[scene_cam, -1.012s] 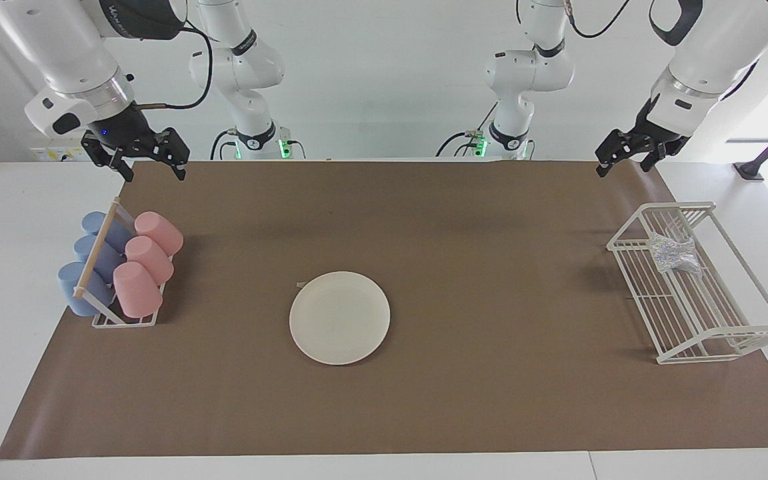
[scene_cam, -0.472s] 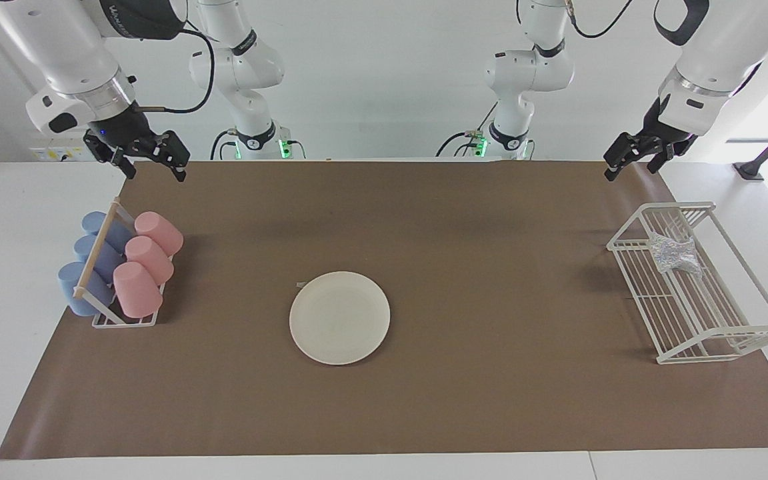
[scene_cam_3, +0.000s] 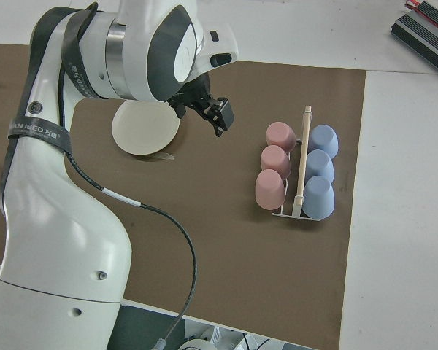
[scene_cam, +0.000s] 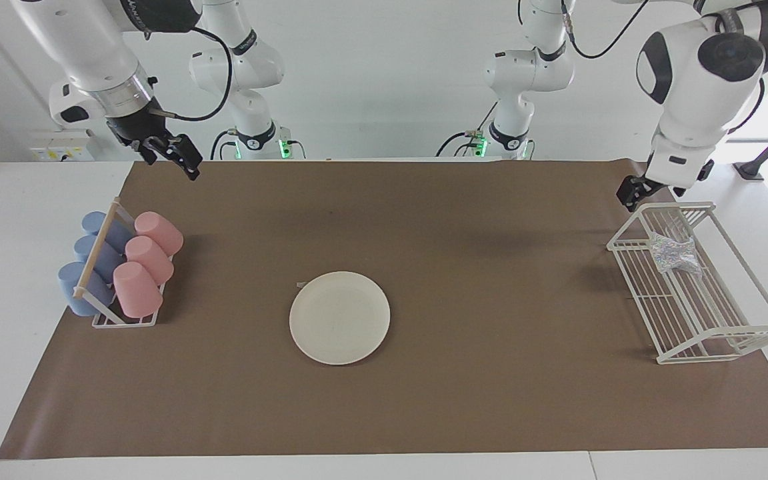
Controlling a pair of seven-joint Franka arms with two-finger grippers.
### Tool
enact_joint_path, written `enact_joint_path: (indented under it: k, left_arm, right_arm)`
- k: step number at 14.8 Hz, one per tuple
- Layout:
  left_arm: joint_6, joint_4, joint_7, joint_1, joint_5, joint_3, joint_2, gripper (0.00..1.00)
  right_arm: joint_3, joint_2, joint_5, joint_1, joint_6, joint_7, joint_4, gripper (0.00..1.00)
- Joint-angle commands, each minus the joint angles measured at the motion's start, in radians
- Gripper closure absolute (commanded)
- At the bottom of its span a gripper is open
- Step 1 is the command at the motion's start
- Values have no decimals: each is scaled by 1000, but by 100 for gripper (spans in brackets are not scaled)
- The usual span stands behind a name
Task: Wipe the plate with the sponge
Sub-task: 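Grasp the scrubber with the left gripper while the right gripper nears the plate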
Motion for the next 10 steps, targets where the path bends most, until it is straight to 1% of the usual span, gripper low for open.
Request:
enact_joint_path:
  k: [1,3,5,8,9,10]
  left_arm:
    - [28,56,-53,-39,146,6,131,0]
    - [65,53,-56,-39,208,6,154,0]
    - [94,55,-56,-37,269,6,203,0]
    - [86,58,-55,-52,402,6,271,0]
    - [79,58,-55,-57,430,6,286,0]
    - [74,58,-56,-63,432,6,288,0]
  right_arm:
    - [4,-7,42,18,-29,230,9,0]
    - [6,-7,70,27,-26,391,8,0]
    - [12,-9,81,61,-21,511,6,0]
    - [12,-10,98,95,-9,633,3,0]
    - [12,-12,109,112,6,660,-2,0]
    - [12,-12,109,118,29,687,-5,0]
